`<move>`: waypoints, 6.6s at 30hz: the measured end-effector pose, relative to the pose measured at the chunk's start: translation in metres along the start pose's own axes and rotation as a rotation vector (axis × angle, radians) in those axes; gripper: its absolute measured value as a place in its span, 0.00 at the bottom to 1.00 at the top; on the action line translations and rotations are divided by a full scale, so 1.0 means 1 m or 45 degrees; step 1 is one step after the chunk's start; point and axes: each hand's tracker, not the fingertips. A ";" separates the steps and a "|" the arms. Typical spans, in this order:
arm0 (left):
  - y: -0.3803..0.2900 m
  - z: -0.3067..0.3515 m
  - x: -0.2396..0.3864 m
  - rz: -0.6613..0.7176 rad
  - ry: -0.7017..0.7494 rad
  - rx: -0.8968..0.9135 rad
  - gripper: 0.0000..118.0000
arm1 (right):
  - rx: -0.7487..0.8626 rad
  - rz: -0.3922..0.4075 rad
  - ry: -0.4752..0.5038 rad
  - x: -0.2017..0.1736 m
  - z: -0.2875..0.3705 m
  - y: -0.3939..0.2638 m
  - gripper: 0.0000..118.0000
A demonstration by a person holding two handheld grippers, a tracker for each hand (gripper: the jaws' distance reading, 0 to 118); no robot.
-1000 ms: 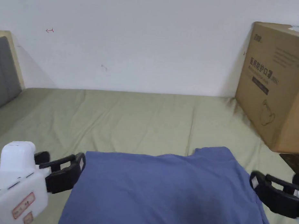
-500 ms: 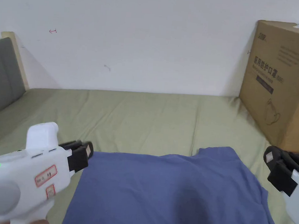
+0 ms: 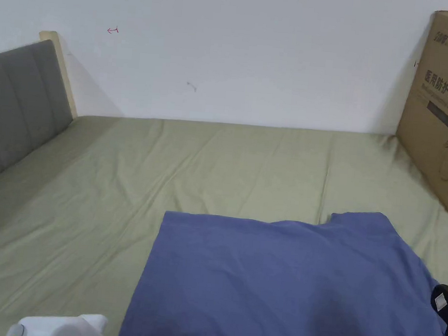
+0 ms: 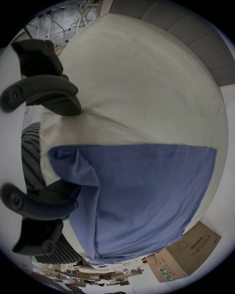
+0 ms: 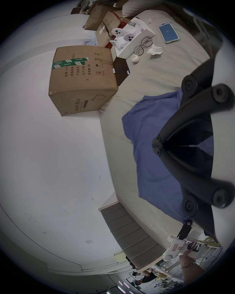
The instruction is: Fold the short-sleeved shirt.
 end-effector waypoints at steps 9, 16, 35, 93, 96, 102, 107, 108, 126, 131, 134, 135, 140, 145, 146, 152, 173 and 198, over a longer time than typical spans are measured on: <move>0.000 0.015 0.018 -0.219 0.147 0.146 0.25 | -0.146 -0.001 -0.066 0.029 -0.003 -0.014 0.00; -0.006 0.055 0.034 -0.122 -0.016 0.323 0.04 | -0.565 -0.051 -0.133 0.089 -0.020 -0.032 0.33; -0.012 0.058 0.020 0.009 -0.061 0.257 0.04 | -1.024 0.022 -0.203 0.121 -0.037 -0.085 0.08; 0.137 0.057 0.031 0.142 -0.176 0.317 0.00 | 0.104 0.008 0.027 0.000 -0.035 0.023 0.00; 0.163 0.013 0.020 0.137 -0.005 0.240 0.77 | 0.041 -0.047 0.050 0.008 -0.040 0.024 0.00; 0.157 -0.037 0.042 0.037 0.113 0.025 0.83 | -0.009 -0.077 0.016 0.022 -0.047 0.023 0.00; 0.167 -0.074 0.022 0.026 0.121 0.108 0.84 | -0.082 -0.108 -0.042 0.047 -0.056 0.026 0.00; 0.166 -0.068 0.023 0.008 0.123 0.133 0.74 | -0.112 -0.109 -0.053 0.056 -0.061 0.027 0.00; 0.144 -0.024 0.035 -0.059 0.030 0.244 0.05 | -0.979 -0.087 -0.378 0.156 -0.235 -0.015 0.53; 0.144 -0.020 0.030 0.020 -0.021 0.220 0.05 | -0.925 -0.031 -0.326 0.146 -0.211 0.005 0.05; 0.150 0.014 0.023 0.029 -0.092 0.310 0.05 | -0.825 -0.177 -0.243 0.155 -0.181 0.030 0.05; 0.151 0.027 0.021 0.022 -0.096 0.325 0.05 | -0.796 -0.247 -0.171 0.159 -0.164 0.039 0.05; 0.123 0.083 0.019 -0.049 -0.097 0.370 0.05 | -0.773 -0.167 -0.146 0.131 -0.087 0.057 0.05; 0.062 0.067 0.004 -0.023 -0.087 0.214 0.05 | -0.931 -0.196 -0.131 0.133 -0.046 0.011 0.05; 0.052 0.055 -0.001 -0.026 -0.074 0.179 0.05 | -0.973 -0.188 -0.127 0.134 -0.046 -0.003 0.05; 0.017 -0.010 -0.025 0.082 -0.118 0.135 0.08 | -1.030 -0.221 -0.201 0.148 -0.072 -0.074 0.05; 0.037 0.163 0.087 -0.134 0.020 1.305 0.00 | 0.261 0.156 0.067 -0.021 -0.003 0.035 0.00; 0.233 -0.092 -0.017 -0.084 -0.009 0.070 0.96 | -0.025 -0.131 -0.027 -0.005 -0.096 0.039 0.00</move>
